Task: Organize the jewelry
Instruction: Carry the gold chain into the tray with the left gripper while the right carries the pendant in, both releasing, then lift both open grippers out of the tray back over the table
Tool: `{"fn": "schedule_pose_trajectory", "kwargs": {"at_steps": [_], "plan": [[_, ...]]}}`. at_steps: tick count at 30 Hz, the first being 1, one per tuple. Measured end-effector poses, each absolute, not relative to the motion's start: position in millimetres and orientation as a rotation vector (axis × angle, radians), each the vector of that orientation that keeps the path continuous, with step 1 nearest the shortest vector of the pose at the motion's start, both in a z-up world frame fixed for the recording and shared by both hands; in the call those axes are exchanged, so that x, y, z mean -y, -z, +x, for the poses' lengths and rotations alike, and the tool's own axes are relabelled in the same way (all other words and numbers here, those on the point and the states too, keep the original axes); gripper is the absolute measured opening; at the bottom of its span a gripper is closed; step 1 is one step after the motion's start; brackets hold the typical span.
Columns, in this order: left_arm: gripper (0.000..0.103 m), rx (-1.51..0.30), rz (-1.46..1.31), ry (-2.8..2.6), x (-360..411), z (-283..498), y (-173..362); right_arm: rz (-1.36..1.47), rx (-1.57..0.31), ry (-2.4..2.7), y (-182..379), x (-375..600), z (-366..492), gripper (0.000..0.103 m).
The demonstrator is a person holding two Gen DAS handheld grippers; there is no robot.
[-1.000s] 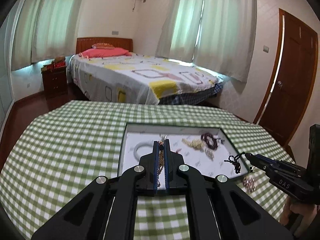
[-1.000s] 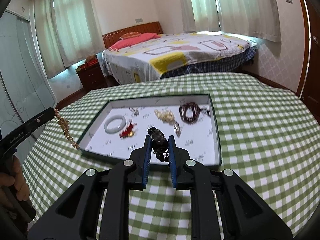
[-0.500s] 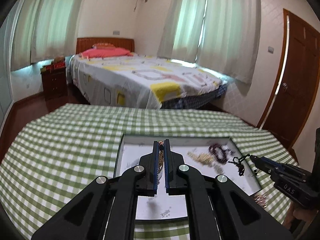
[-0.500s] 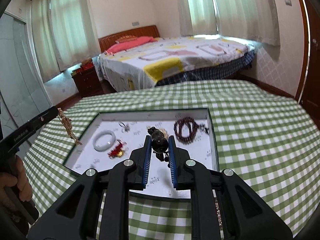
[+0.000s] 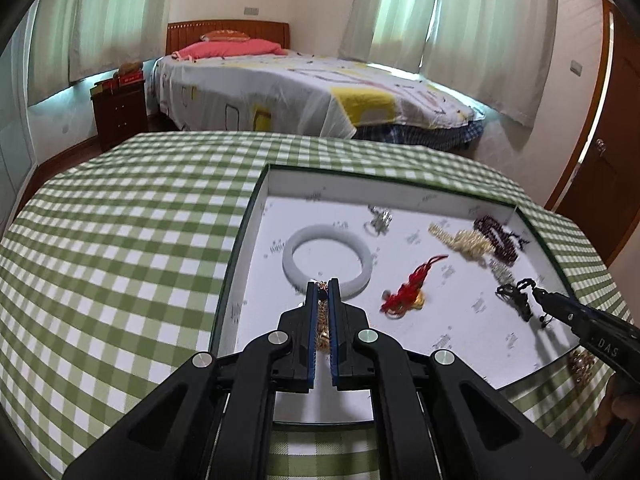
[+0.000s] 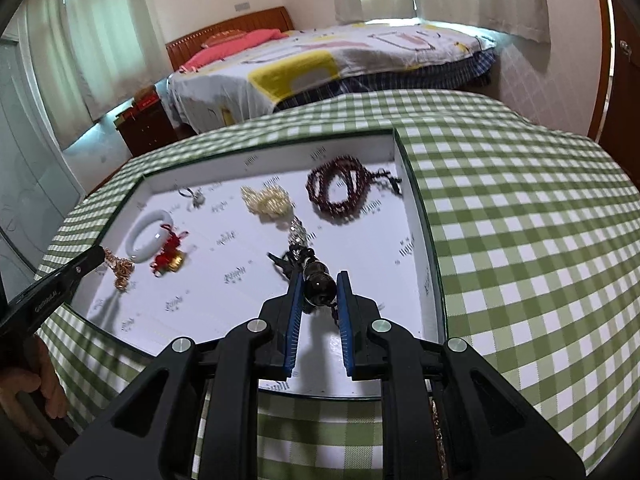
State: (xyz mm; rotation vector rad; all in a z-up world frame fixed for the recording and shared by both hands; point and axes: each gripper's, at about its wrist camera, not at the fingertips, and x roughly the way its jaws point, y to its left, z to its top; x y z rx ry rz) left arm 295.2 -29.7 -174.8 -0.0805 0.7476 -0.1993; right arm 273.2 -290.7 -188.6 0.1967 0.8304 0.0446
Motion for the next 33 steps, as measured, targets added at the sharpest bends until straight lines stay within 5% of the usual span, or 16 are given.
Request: {"fn": "schedule_pose_trajectory", "kwargs": {"at_steps": [12,19,22,33], "plan": [[0.006,-0.837,-0.075,0.211,35.8,305.6,187.9,0.181,-0.853,-0.054,195.1,286.2,277.7,0.017],[0.008,-0.843,-0.071,0.212,36.6,305.2,187.8,0.185,-0.85,-0.077,194.2,284.0,277.9,0.026],[0.026,-0.841,-0.071,0.22,39.0,305.0,187.7,0.191,-0.844,-0.083,191.8,284.5,275.4,0.029],[0.057,-0.82,-0.042,0.235,51.3,293.2,180.7,0.198,-0.817,-0.085,174.9,289.9,260.9,0.036]]}}
